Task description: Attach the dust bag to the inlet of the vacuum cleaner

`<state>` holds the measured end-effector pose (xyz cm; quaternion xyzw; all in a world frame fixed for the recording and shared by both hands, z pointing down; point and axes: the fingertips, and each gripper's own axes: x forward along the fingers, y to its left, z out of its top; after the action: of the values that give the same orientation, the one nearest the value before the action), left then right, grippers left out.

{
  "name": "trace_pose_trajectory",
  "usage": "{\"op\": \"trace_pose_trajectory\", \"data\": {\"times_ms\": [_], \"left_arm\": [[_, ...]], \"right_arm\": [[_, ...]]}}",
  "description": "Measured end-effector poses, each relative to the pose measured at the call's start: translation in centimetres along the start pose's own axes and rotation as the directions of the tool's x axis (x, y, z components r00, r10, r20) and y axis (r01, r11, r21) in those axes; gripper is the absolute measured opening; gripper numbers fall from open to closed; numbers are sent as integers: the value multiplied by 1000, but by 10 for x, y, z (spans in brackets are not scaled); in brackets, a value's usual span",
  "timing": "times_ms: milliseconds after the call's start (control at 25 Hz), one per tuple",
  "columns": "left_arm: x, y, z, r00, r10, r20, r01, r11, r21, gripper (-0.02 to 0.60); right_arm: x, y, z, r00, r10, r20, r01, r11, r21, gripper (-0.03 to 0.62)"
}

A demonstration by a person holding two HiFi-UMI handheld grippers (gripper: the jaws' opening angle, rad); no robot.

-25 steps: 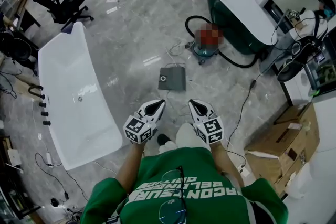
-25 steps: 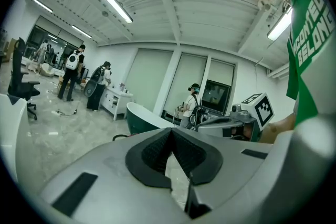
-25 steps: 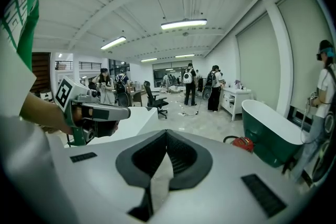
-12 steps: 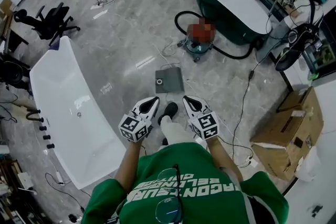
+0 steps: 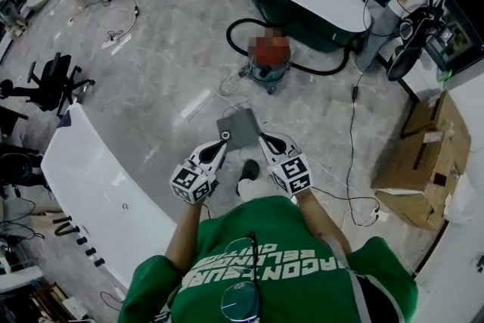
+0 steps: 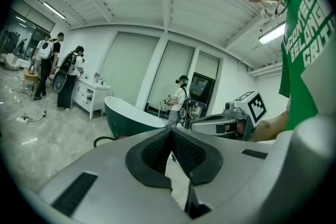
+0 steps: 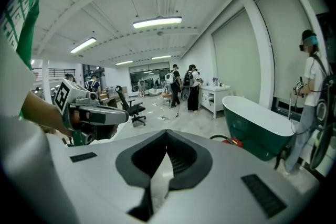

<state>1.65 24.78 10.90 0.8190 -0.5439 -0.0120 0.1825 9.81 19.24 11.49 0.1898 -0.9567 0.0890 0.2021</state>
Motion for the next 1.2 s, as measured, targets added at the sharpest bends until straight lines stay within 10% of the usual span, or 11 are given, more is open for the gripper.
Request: {"op": "trace_pose_trajectory", "data": {"times_ms": [1200], "left_arm": [[116, 63, 20, 966, -234, -106, 235, 972, -12, 5]], "right_arm": [[38, -96, -3, 968, -242, -69, 249, 959, 138, 8]]}}
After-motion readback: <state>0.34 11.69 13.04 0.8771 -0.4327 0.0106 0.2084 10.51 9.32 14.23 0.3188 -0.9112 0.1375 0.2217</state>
